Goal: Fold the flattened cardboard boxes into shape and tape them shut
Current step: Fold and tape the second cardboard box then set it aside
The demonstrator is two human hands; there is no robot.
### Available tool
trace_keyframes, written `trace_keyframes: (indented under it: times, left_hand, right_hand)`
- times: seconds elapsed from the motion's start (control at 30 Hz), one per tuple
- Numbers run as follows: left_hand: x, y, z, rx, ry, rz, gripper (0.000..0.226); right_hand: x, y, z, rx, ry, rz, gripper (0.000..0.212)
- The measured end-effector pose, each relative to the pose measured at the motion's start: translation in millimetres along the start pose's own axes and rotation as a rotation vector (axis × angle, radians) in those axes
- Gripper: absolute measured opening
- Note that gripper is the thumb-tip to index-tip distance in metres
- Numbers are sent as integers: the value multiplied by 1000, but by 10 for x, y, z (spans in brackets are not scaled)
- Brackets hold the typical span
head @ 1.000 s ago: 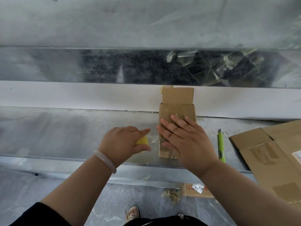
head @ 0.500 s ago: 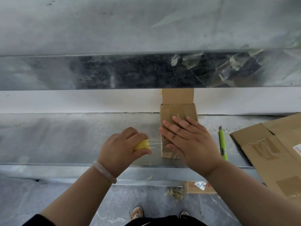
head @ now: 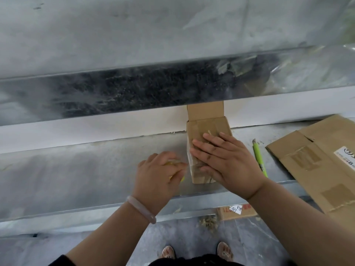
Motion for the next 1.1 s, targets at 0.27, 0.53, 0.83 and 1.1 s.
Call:
trace_keyframes:
  times: [0.27,0.53,0.83,1.1]
  left_hand:
    - [-84,105,131,-36,-19,-49,23]
    - [-91,77,120,8,-79,-161,33]
    - [-10,-5,68,27,-97,-225,34]
    - [35,-38,114,49,-110,-307,16]
  right_hand:
    - [261,16,-64,-58,158,81,54]
    - [-179,835,-1262,-1420,-135,150,47]
    - [-304,711,-1332,-1476,10,331,41]
    - [298,-455,-1070,-1246,472,526,22]
Point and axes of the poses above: each hand's wrist, its own z-axis towards the middle knuckle, its own x-axis out of the back of the hand, y = z × x, the point moved 5 cm from there along z, towards the middle knuckle, and after that the axes turned 10 degrees about z, right-handed, at the moved point
